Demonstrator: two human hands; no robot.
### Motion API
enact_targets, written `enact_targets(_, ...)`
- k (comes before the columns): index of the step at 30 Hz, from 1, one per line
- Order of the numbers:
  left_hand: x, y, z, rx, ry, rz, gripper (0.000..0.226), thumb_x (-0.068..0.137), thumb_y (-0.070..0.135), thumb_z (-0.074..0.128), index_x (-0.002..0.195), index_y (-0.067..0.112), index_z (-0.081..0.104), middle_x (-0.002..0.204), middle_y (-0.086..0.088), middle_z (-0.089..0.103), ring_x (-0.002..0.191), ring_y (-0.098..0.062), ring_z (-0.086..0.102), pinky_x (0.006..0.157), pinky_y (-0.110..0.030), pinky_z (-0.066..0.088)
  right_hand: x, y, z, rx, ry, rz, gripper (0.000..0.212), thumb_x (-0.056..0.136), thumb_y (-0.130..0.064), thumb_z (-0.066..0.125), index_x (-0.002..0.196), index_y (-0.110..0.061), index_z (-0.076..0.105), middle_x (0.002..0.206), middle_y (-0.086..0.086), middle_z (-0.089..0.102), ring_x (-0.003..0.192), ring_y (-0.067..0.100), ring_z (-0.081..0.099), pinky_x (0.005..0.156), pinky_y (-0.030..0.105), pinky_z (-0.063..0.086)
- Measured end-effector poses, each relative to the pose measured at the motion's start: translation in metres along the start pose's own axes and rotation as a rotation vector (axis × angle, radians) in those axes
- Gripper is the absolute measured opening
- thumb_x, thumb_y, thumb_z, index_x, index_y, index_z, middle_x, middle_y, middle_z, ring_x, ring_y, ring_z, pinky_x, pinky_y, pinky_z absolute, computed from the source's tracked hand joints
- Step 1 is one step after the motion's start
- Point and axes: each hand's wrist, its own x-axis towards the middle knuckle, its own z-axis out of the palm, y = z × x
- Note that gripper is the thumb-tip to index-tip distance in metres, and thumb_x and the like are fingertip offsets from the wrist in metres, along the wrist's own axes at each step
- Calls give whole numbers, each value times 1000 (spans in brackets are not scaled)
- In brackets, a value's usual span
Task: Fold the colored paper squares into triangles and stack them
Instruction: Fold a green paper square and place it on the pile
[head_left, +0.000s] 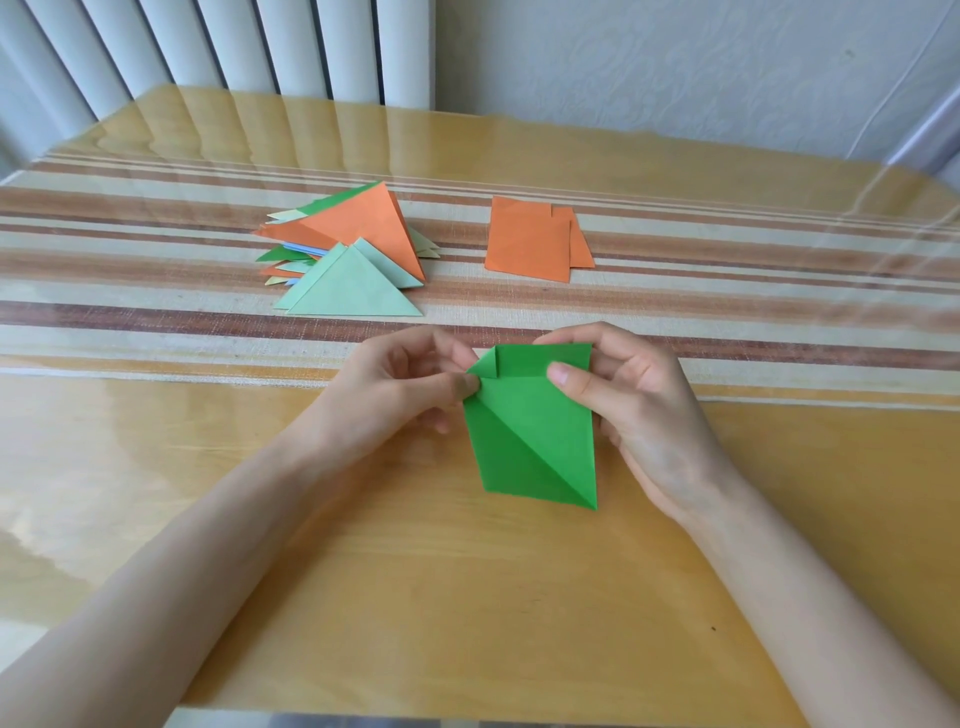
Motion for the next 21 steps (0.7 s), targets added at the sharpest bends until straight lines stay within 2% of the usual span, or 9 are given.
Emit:
enact_targets(4,-1,-1,0,77,18,64,4,77,13,60,80,16,58,67,3,58,61,-10,52,52,-20,43,0,1,0,-47,-25,-36,23,80,-8,59,89,-21,75,97,2,74,98,16,66,89,32,49)
enact_targets(7,-2,1,1,33,-7,75,17,81,13,53,76,24,65,73,1,59,68,-12,54,57,-21,45,2,3,-1,-33,-22,-28,25,77,-3,55,86,-14,75,102,5,73,107,17,64,97,38,47)
enact_targets(9,-1,2,2,-26,8,70,24,79,12,49,73,23,70,78,-2,63,72,-14,58,60,-23,48,2,4,-2,3,-20,-14,26,76,0,51,84,-9,75,101,8,73,106,18,65,93,34,49)
enact_targets(11,-1,4,1,-96,45,46,26,77,12,46,74,16,72,77,-6,66,72,-14,63,59,-22,49,1,5,-2,69,-25,4,28,77,3,45,83,-1,73,100,12,72,101,20,66,83,28,51)
enact_targets(14,-2,4,2,-86,84,68,18,81,16,53,78,11,70,71,-4,67,71,-13,67,56,-19,48,1,5,-3,153,-23,15,32,74,-3,39,84,7,69,99,17,71,95,23,67,75,25,51)
enact_targets(16,-3,5,4,-9,89,122,7,83,17,69,79,10,68,71,1,68,70,-8,66,58,-18,49,2,5,-3,159,-21,12,29,81,-10,42,89,2,67,97,15,71,91,23,66,75,27,51)
enact_targets(17,-3,5,5,37,94,152,9,81,18,71,79,10,66,71,5,68,69,-5,65,58,-18,49,2,5,-2,142,-19,12,26,85,-17,46,92,-3,66,94,11,69,87,22,65,73,28,50)
enact_targets(19,-3,5,7,88,102,186,12,77,20,65,80,8,65,69,8,69,65,-2,64,58,-17,49,1,4,0,96,-18,17,24,89,-28,50,96,-11,65,89,7,67,82,18,63,71,29,49)
enact_targets(21,-2,5,7,111,109,209,13,77,22,64,80,9,64,67,7,68,64,-2,63,58,-17,49,0,5,2,59,-23,14,33,91,-36,45,97,-12,67,91,7,69,84,16,64,72,26,48)
